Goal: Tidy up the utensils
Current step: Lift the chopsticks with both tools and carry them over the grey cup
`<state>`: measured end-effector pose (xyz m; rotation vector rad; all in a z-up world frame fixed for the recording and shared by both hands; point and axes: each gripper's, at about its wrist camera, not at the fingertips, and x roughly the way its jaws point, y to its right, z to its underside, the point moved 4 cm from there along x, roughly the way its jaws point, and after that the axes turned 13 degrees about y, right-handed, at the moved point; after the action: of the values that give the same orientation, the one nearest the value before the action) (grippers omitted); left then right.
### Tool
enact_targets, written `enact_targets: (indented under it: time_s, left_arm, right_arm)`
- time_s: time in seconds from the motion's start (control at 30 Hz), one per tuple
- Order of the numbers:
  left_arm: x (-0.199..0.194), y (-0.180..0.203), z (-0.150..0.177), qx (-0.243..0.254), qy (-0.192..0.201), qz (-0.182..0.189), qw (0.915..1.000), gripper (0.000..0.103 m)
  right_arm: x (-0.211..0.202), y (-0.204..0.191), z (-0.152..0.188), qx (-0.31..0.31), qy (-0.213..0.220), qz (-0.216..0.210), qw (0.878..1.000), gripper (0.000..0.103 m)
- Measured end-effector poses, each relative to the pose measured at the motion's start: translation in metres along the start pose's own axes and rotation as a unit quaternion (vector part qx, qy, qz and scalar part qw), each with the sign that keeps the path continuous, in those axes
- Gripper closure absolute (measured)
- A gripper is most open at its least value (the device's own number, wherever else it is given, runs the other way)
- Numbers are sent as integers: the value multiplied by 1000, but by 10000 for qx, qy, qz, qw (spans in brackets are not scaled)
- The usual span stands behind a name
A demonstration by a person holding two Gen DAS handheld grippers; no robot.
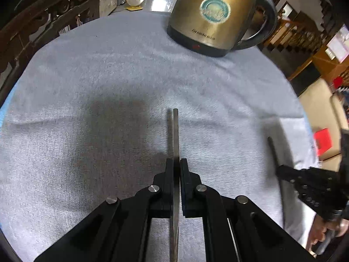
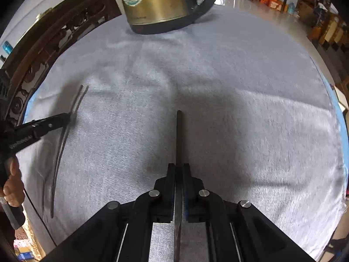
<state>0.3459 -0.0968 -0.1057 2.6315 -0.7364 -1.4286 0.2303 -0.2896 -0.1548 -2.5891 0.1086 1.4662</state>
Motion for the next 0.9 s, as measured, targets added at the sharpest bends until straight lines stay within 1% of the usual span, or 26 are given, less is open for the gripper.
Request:
enact_targets:
  time_s: [0.07,0.17,0.2,0.33,0.37,0.47,0.53,0.57,0.6,0.7,0.73,0.8,0.83,0.9]
  left_arm:
    - [-7,4,-2,151,140,18,9998,98]
    - [-10,6,-2,171,73,-2,9998,98]
    - [-13,6,-3,193,146,-35,9997,98]
    - [-31,7,-10,136,400,-9,9991,98]
    - [-40,5,-12,107,533,8,9985,98]
    - [-63,2,-12,-4,810,100,9967,98]
    - [-87,2,-12,-11,1173,143,9930,98]
    - [-95,1,-12,-19,1275,159,9917,98]
    - [-106,0,-11,-24,1411,158,9899,98]
    - [-137,-4,-9,-57,1827,56,9831,98]
    - [-152,-8,-7,-85,2020,-12,9793,98]
    - [-167,-13,-5,-126,2249,-77,9743,98]
    - [-181,-17,-1,-184,2418,-96,9701,98]
    - [-200,-23,4,-275,2638,-161,9641,98]
  right_arm:
    - [-4,6,3,73,40,-28,10000,96]
    - [-7,12,5,191,94,-76,9997,96]
    - [-13,16,5,217,185,-78,9996,96]
    - [-46,25,-1,382,730,-250,9963,96]
    - [-56,28,-2,415,884,-253,9949,96]
    - [-92,39,1,620,1396,-314,9878,96]
    - [-111,38,5,737,1676,-300,9826,96]
    - [-118,31,3,772,1806,-286,9801,96]
    - [-133,32,9,821,2024,-288,9754,96]
    - [-165,34,25,895,2446,-224,9652,96]
    - [-170,32,28,904,2555,-173,9624,96]
    - [-190,27,40,868,2841,-10,9548,96]
    - [-198,24,46,851,2981,61,9507,96]
    - [-222,18,59,820,3302,232,9400,96]
